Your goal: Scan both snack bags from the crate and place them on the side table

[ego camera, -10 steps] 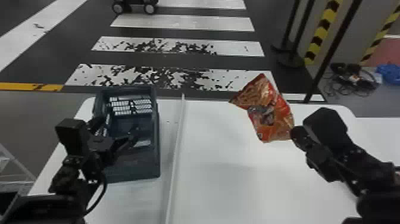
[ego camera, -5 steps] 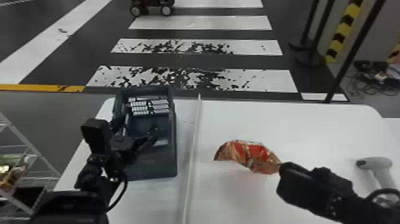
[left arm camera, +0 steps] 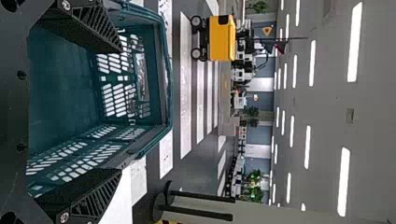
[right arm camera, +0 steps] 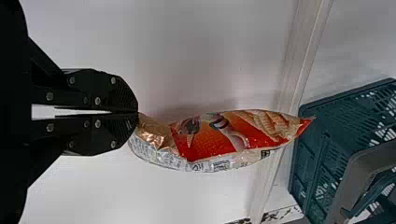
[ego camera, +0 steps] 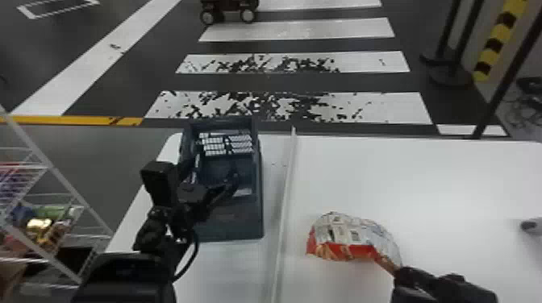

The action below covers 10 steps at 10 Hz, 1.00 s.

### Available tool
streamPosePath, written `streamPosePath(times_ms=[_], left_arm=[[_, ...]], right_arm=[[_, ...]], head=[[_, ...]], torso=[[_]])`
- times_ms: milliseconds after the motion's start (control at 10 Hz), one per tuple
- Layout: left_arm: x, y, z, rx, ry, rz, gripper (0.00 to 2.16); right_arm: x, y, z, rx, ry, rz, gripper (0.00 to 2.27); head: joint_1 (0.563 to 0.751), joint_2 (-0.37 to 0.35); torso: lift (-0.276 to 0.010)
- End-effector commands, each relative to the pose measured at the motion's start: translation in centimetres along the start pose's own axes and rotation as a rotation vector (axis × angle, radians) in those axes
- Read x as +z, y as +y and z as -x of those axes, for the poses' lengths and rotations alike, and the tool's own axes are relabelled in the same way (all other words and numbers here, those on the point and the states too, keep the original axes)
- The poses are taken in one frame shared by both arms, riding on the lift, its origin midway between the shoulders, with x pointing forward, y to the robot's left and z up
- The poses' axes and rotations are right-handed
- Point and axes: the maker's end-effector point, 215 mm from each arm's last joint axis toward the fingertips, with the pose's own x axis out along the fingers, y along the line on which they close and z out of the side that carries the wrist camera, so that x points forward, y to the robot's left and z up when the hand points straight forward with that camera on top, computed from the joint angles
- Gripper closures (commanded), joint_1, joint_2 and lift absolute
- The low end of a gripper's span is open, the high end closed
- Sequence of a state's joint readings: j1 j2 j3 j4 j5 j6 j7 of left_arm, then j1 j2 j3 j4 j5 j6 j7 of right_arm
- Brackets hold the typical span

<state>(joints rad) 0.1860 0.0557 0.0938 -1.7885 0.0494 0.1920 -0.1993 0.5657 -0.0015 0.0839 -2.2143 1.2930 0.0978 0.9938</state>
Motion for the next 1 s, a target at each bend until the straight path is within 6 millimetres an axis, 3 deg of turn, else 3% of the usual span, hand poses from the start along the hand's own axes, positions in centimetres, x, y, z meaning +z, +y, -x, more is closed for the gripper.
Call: streamPosePath(times_ms=[0, 400, 600, 700, 900], left_arm=[[-0.1, 0.0, 0.0, 0.000, 0.000, 0.000, 0.09], [0.0, 0.0, 0.0, 0.000, -0.001, 0.000, 0.09], [-0.2, -0.1, 0.0, -0.002, 0.001, 0.002, 0.09], [-0.1, -0.1, 0.0, -0.002, 0.000, 0.000, 0.09], [-0.1, -0.1, 0.0, 0.000, 0.000, 0.003, 0.09]], right_arm=[[-1.7, -1.2, 0.3, -0.021, 0.024, -0.114, 0.00], [-8.5, -8.9, 1.7, -0.136, 0.027, -0.431, 0.04], [-11.7, -11.5, 2.5, -0.167, -0.040, -0.767, 0.07], [-12.4, -12.8, 2.9, -0.168, -0.112, -0.938, 0.07], [-11.2, -13.4, 3.0, -0.117, -0.238, -1.154, 0.07]], head=[[0.695, 0.128], [0.695, 0.043], [0.695, -0.010], [0.695, -0.022], [0.695, -0.058]], torso=[[-0.098], [-0.098], [-0.098], [-0.098], [-0.098]])
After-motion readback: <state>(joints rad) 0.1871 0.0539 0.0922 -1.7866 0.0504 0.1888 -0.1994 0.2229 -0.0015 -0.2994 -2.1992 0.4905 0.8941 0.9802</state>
